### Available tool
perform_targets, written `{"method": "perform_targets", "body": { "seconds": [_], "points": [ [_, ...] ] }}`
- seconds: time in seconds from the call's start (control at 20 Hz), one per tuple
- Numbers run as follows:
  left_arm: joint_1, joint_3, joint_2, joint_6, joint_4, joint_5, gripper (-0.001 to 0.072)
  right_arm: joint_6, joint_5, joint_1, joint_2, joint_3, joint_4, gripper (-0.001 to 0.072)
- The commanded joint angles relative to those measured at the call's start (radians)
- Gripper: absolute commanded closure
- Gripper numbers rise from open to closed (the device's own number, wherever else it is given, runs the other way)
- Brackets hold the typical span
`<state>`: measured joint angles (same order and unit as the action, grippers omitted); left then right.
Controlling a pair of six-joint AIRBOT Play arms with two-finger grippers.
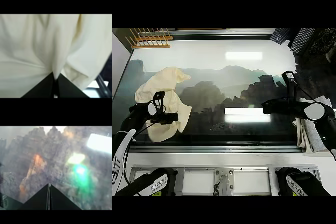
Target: Fold the clothes and pants, and hang the long-sleeved shirts on hangers.
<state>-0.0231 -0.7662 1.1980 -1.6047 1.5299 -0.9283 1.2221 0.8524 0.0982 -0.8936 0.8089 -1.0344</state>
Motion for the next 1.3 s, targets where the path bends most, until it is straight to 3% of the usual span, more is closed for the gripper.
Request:
{"method": "perform_targets", "body": {
  "seconds": [0.0,0.1,0.25,0.35,0.45,0.5,0.55,0.6,0.8,1.0,1.25],
  "points": [
    [0.165,-0.098,-0.117,0.011,-0.217,0.006,0.0702,0.0,-0.008,0.001,0.0,0.0,0.008,0.0698],
    [0.338,-0.191,-0.161,0.011,-0.304,0.079,0.0702,0.0,-0.007,0.001,0.0,0.0,0.029,0.0698],
    [0.583,-0.353,-0.121,-0.009,-0.294,0.207,0.0702,0.034,-0.008,0.001,0.006,0.001,0.088,0.0698],
    [0.682,-0.474,-0.036,-0.009,-0.295,0.214,0.0702,-0.082,-0.006,-0.019,0.019,0.021,0.016,0.0699],
    [0.74,-0.583,0.065,-0.008,-0.294,0.213,0.0702,-0.058,-0.006,-0.064,0.037,0.053,-0.114,0.0699],
    [0.755,-0.626,0.11,-0.008,-0.294,0.211,0.0665,-0.03,-0.007,-0.092,0.051,0.064,-0.173,0.0699],
    [0.759,-0.668,0.153,-0.008,-0.291,0.204,0.0309,0.003,-0.008,-0.124,0.069,0.069,-0.229,0.0699],
    [0.746,-0.705,0.188,-0.008,-0.288,0.185,0.0024,0.023,-0.013,-0.155,0.084,0.069,-0.255,0.0699],
    [0.546,-0.794,0.272,-0.01,-0.226,0.035,0.0016,0.051,0.024,-0.246,0.097,0.067,-0.253,0.0696],
    [0.218,-0.778,0.327,-0.062,-0.203,-0.13,0.0023,0.05,0.08,-0.246,0.065,0.063,-0.224,0.0689],
    [-0.113,-0.532,0.341,-0.123,-0.235,-0.085,0.0023,0.05,0.098,-0.246,-0.021,0.061,-0.136,0.0688]
  ]
}}
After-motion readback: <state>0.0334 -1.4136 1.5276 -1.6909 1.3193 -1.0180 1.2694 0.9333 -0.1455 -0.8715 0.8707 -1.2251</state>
